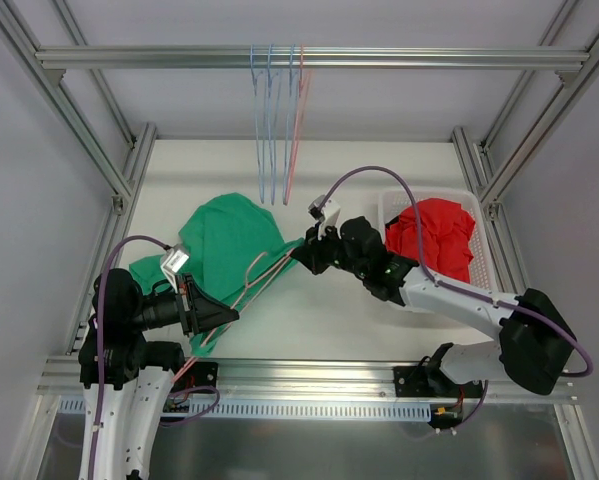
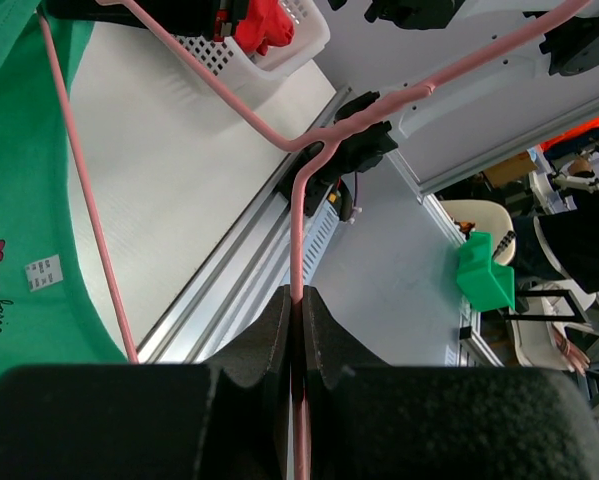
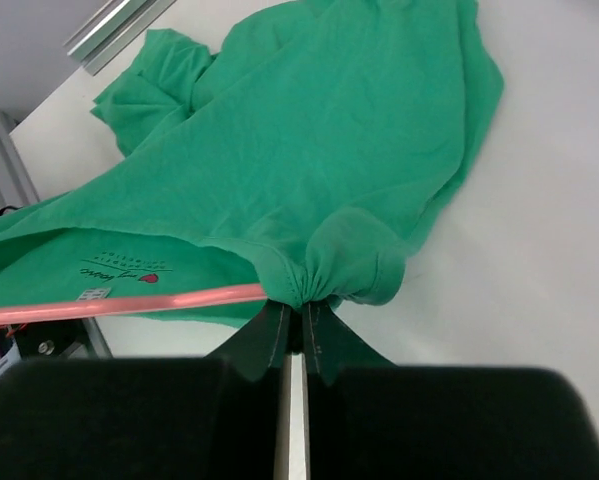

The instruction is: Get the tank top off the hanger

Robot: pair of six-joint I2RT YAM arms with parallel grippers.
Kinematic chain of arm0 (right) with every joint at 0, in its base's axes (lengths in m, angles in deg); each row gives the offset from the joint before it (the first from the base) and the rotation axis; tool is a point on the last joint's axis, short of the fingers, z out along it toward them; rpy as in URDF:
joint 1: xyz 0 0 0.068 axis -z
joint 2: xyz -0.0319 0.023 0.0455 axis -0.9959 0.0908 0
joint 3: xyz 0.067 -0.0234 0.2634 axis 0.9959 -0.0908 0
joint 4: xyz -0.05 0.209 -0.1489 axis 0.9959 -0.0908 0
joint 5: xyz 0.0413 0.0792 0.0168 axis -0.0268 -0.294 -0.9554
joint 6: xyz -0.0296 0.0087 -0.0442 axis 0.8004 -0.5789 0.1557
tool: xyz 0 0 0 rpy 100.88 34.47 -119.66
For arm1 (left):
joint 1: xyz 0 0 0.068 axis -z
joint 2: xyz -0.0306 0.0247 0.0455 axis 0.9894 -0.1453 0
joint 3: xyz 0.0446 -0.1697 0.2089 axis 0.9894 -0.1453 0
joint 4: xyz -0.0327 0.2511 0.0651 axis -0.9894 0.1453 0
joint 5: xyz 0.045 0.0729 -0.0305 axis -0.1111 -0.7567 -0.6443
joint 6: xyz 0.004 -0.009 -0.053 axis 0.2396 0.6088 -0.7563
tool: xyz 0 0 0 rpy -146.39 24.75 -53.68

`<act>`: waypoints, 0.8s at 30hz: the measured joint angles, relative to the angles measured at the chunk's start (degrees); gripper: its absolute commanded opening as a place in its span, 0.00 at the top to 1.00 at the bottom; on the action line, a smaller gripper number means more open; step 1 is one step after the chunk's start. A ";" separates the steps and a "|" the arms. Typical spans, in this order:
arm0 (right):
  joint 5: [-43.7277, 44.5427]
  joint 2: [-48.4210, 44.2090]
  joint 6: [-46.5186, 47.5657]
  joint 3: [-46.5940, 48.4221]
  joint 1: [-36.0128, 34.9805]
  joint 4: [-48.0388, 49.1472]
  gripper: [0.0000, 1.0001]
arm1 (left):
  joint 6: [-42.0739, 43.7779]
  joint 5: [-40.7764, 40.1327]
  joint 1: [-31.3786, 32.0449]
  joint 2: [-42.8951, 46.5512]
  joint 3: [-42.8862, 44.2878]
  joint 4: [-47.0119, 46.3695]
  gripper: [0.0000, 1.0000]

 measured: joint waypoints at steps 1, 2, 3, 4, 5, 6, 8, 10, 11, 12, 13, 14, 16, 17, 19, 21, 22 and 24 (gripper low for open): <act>0.96 -0.15 0.15 0.00 0.00 -0.09 1.00 | 0.00 -0.02 0.00 0.00 0.00 0.00 1.00; 2.34 -0.46 0.37 0.00 -0.02 -0.59 1.00 | 0.00 -0.04 0.00 -0.02 0.00 0.00 1.00; 4.13 -0.94 0.70 0.00 0.00 -1.33 1.00 | 0.00 -0.04 0.00 -0.07 0.02 0.00 1.00; 6.34 -1.70 1.07 0.00 0.09 -2.49 1.00 | 0.02 -0.13 0.13 -0.28 0.24 0.09 1.00; 8.22 -2.84 1.29 0.00 0.66 -4.31 1.00 | 0.02 -0.13 0.35 -0.92 0.79 0.11 1.00; 9.64 -4.00 1.46 0.02 1.44 -5.68 1.00 | 0.04 -0.13 0.37 -1.62 1.51 0.15 1.00; 12.09 -7.02 1.46 0.74 5.40 -9.75 1.00 | 0.04 -0.24 0.37 -4.02 4.85 0.68 1.00; 13.75 -9.57 1.03 3.56 12.15 -14.05 1.00 | 0.11 -0.63 0.74 -7.23 10.75 0.85 1.00; 13.20 -10.27 0.83 5.49 14.60 -16.11 1.00 | 0.26 -0.87 0.87 -9.16 15.02 1.70 1.00; 11.98 -10.97 0.70 7.17 16.17 -17.62 1.00 | 0.15 -1.40 1.09 -11.63 20.48 1.88 1.00; 10.78 -11.82 0.68 9.38 17.68 -19.23 1.00 | 0.00 -2.10 1.18 -14.05 26.34 1.18 1.00; 8.79 -12.79 0.66 12.00 18.40 -21.03 1.00 | -0.57 -2.91 1.29 -16.15 32.00 -0.90 1.00; 3.63 -14.29 0.52 17.22 18.62 -22.60 1.00 | -3.06 -4.07 1.46 -18.67 39.45 -8.52 1.00; 0.24 -14.97 0.33 19.87 18.51 -23.02 1.00 | -5.97 -5.51 1.49 -18.67 40.19 -15.02 1.00; -5.60 -16.11 -0.90 24.72 18.40 -23.63 1.00 | -12.66 -8.37 1.49 -17.86 36.61 -31.23 1.00; -10.21 -17.55 -2.12 27.32 18.43 -23.67 1.00 | -20.13 -12.00 2.19 -18.97 31.45 -48.43 1.00; -12.50 -18.45 -2.89 28.06 18.43 -23.71 1.00 | -22.99 -13.75 3.08 -21.18 29.73 -56.02 1.00; -17.16 -20.50 -4.44 28.37 18.40 -24.28 1.00 | -25.35 -18.10 8.02 -28.20 28.92 -67.04 1.00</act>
